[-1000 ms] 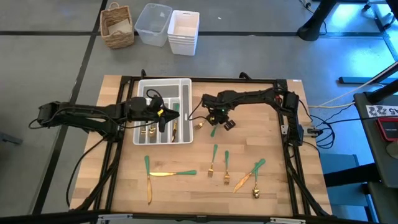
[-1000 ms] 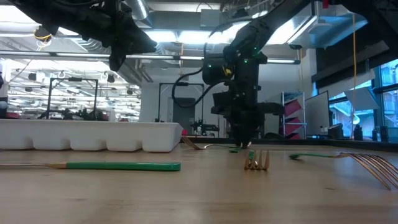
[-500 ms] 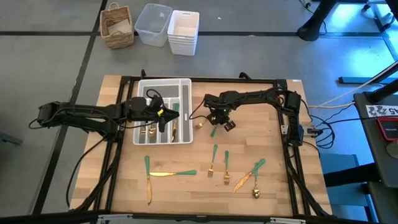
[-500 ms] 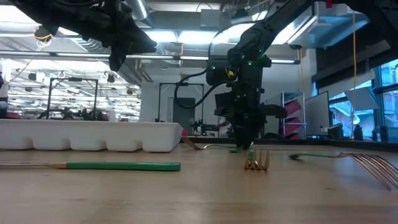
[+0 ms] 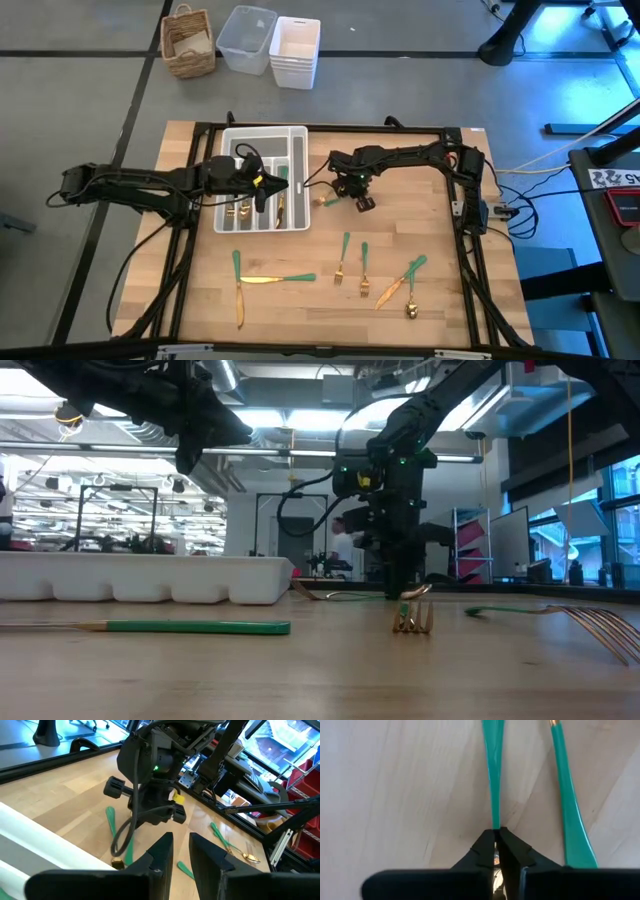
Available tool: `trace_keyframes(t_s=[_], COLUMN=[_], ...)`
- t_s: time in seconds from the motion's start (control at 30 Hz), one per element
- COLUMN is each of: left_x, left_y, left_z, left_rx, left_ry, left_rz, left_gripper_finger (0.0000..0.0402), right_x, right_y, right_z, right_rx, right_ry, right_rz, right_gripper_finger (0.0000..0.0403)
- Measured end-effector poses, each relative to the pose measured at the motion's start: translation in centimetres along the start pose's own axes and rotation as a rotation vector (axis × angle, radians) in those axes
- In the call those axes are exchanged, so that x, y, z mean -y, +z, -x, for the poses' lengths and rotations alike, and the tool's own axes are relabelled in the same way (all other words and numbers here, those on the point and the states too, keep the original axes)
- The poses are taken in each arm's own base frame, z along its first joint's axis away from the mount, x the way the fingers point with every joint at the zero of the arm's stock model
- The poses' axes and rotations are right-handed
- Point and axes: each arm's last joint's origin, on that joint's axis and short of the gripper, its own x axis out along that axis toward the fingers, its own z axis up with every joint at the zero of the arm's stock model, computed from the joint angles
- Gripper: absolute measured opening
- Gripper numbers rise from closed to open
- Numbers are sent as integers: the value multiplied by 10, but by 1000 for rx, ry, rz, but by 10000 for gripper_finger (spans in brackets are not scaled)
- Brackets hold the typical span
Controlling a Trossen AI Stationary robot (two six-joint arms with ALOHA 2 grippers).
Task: Sort silverware
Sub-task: Put the green spoon into the white silverware tray
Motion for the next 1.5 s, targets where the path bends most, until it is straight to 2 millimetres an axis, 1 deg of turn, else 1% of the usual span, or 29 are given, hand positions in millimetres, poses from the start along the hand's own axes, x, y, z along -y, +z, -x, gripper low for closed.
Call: trace_keyframes(t_s=[0.07, 0.2, 0.37, 0.47, 0.6, 0.67, 0.8, 0.97, 1.1, 1.27, 1.37, 1.5], left_x=[0, 0, 3, 5, 9, 11, 13, 11, 8, 4, 2, 0], left_y=[0, 0, 6, 12, 22, 26, 33, 33, 29, 23, 20, 16], left_z=[0, 0, 9, 19, 37, 47, 69, 91, 106, 118, 123, 126], left_rx=[0, 2, 40, 88, 167, 212, 290, 319, 312, 279, 262, 237], left_ry=[0, -1, -22, -47, -87, -107, -136, -134, -131, -119, -115, -105], left_rz=[0, 0, 2, -5, -33, -52, -102, -178, -181, -170, -153, -144], left_gripper_finger=[56, 56, 56, 56, 56, 56, 56, 56, 56, 56, 56, 56], right_x=[0, 0, 2, 0, 1, 0, -3, -13, -26, -41, -46, -43], right_y=[0, 1, 6, 8, 13, 13, 20, 41, 62, 86, 101, 122], right_z=[0, 1, 11, 17, 28, 32, 44, 62, 79, 99, 107, 113], right_rx=[0, 0, -11, -38, -29, -42, -27, 39, 99, 175, 271, 470], right_ry=[1, 6, 19, 65, 98, 129, 174, 225, 239, 225, 203, 184], right_rz=[-48, -104, -146, -156, -163, -190, -285, -368, -370, -389, -428, -514], right_gripper_finger=[19, 6, 7, 4, 4, 3, 3, 3, 3, 3, 3, 3])
